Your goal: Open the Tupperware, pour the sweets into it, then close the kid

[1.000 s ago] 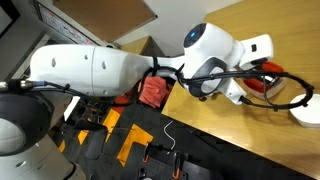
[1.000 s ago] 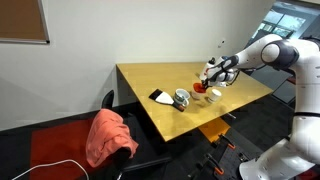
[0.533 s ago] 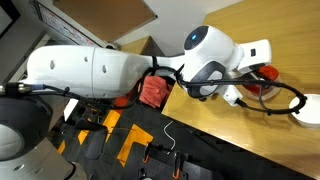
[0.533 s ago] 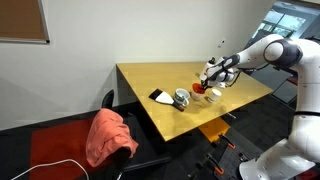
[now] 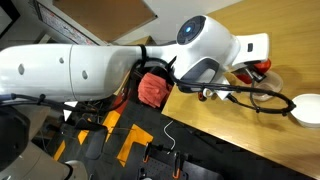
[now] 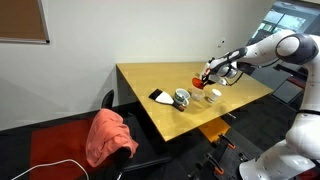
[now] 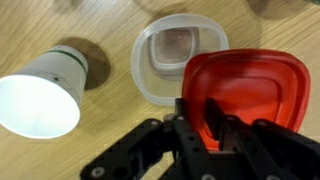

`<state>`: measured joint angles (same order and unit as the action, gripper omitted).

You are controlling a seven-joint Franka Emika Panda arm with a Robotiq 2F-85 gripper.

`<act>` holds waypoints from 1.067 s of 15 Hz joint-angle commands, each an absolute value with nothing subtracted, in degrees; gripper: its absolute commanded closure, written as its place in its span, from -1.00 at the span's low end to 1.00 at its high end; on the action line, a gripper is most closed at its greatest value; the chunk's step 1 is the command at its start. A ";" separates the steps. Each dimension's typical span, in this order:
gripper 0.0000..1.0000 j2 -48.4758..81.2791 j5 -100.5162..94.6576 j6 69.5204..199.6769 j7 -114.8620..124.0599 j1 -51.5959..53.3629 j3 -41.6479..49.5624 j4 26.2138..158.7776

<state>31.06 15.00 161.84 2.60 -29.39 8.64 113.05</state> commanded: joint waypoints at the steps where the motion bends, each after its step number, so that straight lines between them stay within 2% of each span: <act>1: 0.87 29.56 17.24 155.98 1.12 -29.19 6.33 110.29; 6: 0.87 32.00 16.55 151.20 5.84 -25.34 7.94 102.90; 7: 0.50 30.89 17.44 153.97 3.22 -26.27 7.19 106.25; 11: 0.50 31.60 17.20 153.03 4.36 -25.10 7.92 104.27; 12: 0.87 31.68 17.19 153.03 4.37 -25.12 7.98 104.27; 16: 0.87 38.56 17.82 156.84 7.70 -23.85 7.82 97.69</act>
<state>33.24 16.49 154.31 5.29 -25.55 7.26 103.38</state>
